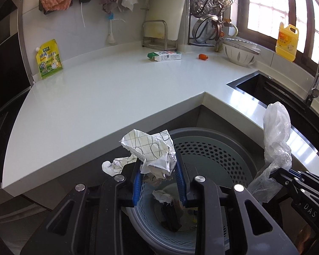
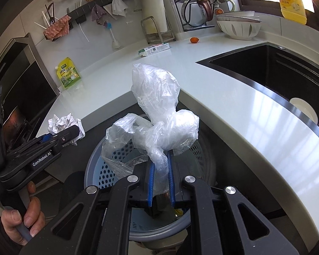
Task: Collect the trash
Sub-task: 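Carry paper and plastic bag over the grey bin and release both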
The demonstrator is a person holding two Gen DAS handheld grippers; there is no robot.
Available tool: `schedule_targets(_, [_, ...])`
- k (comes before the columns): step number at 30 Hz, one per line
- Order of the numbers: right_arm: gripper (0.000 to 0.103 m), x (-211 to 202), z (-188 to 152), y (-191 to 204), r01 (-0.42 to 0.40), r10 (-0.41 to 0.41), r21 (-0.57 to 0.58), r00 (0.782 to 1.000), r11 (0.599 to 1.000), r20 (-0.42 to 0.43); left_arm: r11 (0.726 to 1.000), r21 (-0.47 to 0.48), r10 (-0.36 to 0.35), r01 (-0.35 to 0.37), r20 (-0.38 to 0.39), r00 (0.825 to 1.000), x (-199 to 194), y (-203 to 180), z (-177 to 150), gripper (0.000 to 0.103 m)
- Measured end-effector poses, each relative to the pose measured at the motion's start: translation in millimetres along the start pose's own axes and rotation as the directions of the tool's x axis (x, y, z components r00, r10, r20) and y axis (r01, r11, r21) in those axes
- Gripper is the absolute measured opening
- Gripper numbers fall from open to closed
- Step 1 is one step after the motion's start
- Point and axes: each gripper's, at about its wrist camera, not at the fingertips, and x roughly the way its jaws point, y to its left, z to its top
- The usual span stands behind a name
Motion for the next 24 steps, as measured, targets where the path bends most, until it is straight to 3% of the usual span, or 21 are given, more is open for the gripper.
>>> schedule_targets(19, [0.012, 13.9, -17.3, 0.0, -0.008, 0.006, -0.022, 0.998, 1.0, -0.067, 1.0, 0.001, 0.007, -0.007, -0.051, 0.999, 12.0, -9.7, -11.5, 0.033])
schedule_targets(24, [0.015, 14.8, -15.7, 0.6, -0.007, 0.006, -0.023, 0.998, 1.0, -0.063, 1.0, -0.005, 0.01, -0.01, -0.051, 0.999, 12.8, -9.2, -11.0, 0.047])
